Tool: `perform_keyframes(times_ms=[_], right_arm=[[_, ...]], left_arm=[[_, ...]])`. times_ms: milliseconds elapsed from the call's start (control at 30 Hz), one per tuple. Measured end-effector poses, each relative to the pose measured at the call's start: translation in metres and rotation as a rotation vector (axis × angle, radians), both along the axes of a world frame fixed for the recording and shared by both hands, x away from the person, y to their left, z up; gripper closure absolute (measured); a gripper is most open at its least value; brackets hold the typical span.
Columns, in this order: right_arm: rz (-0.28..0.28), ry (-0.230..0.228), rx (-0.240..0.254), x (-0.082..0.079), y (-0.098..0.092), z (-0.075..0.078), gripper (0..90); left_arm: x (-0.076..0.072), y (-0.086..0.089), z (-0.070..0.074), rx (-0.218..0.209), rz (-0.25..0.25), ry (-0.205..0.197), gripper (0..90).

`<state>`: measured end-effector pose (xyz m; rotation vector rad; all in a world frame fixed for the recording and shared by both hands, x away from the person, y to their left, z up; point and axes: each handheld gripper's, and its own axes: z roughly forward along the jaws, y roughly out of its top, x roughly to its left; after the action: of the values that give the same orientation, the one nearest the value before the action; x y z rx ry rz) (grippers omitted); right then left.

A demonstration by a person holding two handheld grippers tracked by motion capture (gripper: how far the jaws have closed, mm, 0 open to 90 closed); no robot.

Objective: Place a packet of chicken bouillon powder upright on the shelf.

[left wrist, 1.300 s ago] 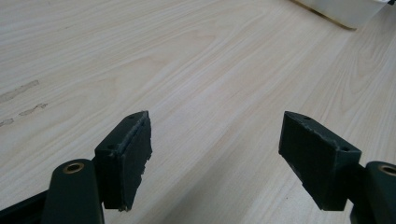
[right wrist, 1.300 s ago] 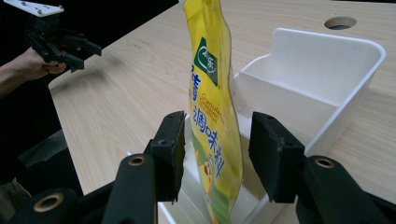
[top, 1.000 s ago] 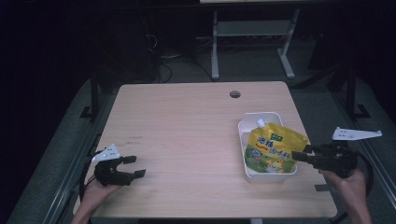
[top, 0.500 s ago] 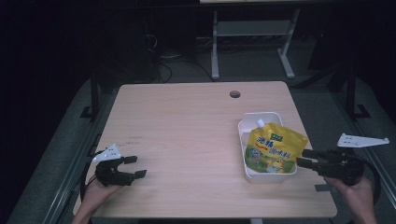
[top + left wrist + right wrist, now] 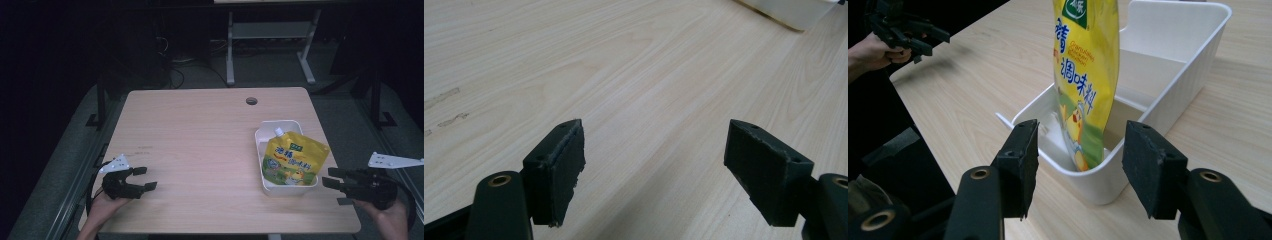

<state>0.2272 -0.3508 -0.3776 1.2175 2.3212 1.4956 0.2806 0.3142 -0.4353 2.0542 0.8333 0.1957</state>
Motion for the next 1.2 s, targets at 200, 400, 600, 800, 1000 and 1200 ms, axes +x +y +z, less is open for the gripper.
perform_keyframes(times_ms=[200,400,600,800,1000,1200], right_arm=[[0.004,0.0,-0.003,-0.008,0.001,-0.003,47.1],[0.007,-0.006,0.006,-0.015,0.002,-0.007,46.0],[0.01,0.003,0.005,-0.021,0.003,-0.014,44.7],[0.01,0.016,0.012,-0.026,0.004,-0.023,44.0],[0.015,0.027,0.017,-0.029,0.005,-0.031,42.8],[0.013,0.035,0.02,-0.033,0.006,-0.037,41.2]], left_arm=[[0.0,0.0,0.0,0.0,0.0,0.0,23.5],[0.0,0.0,0.0,0.0,-0.001,0.0,23.5],[0.0,-0.001,0.0,0.002,-0.001,0.0,23.5],[-0.001,0.0,0.0,-0.001,-0.001,-0.002,23.5],[-0.001,0.0,0.0,0.0,-0.002,-0.003,23.4],[-0.002,0.0,0.0,0.003,-0.006,-0.005,23.4]])
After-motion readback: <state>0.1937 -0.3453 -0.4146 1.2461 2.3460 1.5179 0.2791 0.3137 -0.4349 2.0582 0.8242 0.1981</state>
